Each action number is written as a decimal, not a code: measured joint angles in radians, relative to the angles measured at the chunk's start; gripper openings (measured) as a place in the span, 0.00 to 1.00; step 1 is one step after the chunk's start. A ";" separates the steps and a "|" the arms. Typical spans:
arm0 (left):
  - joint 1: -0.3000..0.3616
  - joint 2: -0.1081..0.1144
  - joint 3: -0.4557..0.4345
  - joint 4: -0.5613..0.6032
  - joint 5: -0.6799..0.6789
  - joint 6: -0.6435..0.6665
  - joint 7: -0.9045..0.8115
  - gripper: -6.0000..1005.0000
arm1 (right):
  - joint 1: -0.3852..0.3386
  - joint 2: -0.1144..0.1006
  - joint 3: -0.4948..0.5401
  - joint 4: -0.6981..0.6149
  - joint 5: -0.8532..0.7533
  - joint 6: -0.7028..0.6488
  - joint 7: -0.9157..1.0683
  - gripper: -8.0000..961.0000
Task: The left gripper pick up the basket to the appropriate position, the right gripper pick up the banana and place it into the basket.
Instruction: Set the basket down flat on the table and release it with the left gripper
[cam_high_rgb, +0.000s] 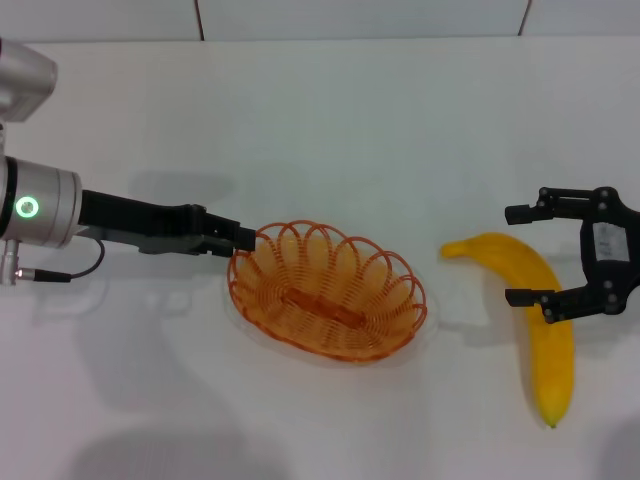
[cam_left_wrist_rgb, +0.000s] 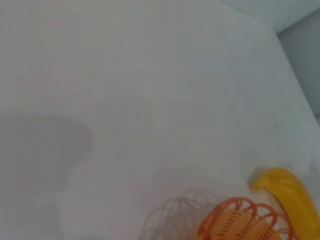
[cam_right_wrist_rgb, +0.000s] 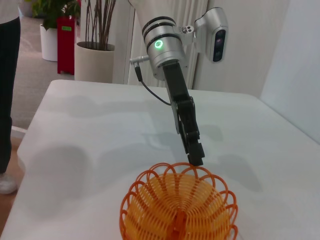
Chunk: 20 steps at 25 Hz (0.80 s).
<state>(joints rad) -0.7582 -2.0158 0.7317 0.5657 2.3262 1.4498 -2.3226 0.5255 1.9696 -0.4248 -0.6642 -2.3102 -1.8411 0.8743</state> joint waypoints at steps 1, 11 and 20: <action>-0.003 0.000 0.000 0.000 0.003 0.007 0.006 0.29 | 0.000 0.000 0.000 0.000 0.000 0.000 0.000 0.82; -0.024 -0.014 0.027 0.000 0.027 0.074 0.066 0.47 | 0.000 -0.001 0.000 0.000 0.000 0.000 0.000 0.82; 0.029 -0.016 0.033 0.159 0.045 0.172 0.160 0.49 | -0.005 -0.002 0.011 0.000 0.001 0.000 0.000 0.82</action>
<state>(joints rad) -0.7288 -2.0314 0.7652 0.7251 2.3709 1.6223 -2.1623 0.5202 1.9672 -0.4143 -0.6642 -2.3093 -1.8416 0.8743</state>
